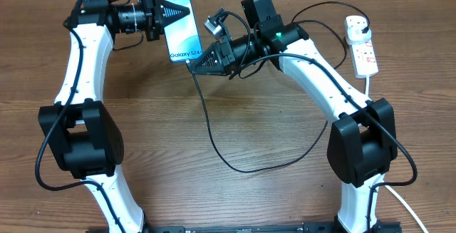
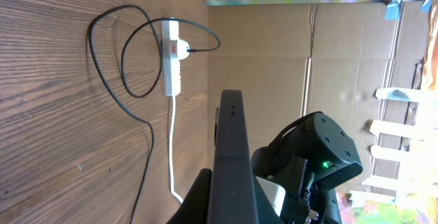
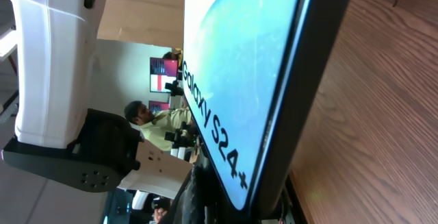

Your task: Plug charger to phone and switch on socket

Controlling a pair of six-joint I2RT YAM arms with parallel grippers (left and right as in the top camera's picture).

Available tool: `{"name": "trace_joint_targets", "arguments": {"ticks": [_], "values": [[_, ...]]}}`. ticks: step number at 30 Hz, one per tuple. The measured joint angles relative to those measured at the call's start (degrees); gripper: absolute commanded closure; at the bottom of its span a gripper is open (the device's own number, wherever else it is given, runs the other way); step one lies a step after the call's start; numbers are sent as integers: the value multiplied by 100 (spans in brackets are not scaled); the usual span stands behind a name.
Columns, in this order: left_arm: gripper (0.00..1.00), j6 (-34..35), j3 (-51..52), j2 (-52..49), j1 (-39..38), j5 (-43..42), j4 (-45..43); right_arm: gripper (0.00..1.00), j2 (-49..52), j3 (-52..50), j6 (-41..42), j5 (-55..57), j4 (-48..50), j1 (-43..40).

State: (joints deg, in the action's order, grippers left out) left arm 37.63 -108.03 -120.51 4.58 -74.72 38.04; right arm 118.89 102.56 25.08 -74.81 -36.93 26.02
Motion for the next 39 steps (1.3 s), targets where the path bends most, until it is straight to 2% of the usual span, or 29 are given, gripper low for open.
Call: {"name": "trace_joint_targets", "arguments": {"ticks": [8, 15, 23, 39], "values": [[96, 20, 0, 0, 9, 59, -24, 96, 0, -4, 297, 26, 173, 2], [96, 168, 0, 0, 48, 205, -42, 96, 0, -33, 1113, 225, 686, 85], [95, 350, 0, 0, 48, 575, -61, 96, 0, -33, 1633, 514, 785, 103], [95, 549, 0, 0, 70, 1134, -79, 96, 0, -33, 1987, 1043, 739, 103]]}}
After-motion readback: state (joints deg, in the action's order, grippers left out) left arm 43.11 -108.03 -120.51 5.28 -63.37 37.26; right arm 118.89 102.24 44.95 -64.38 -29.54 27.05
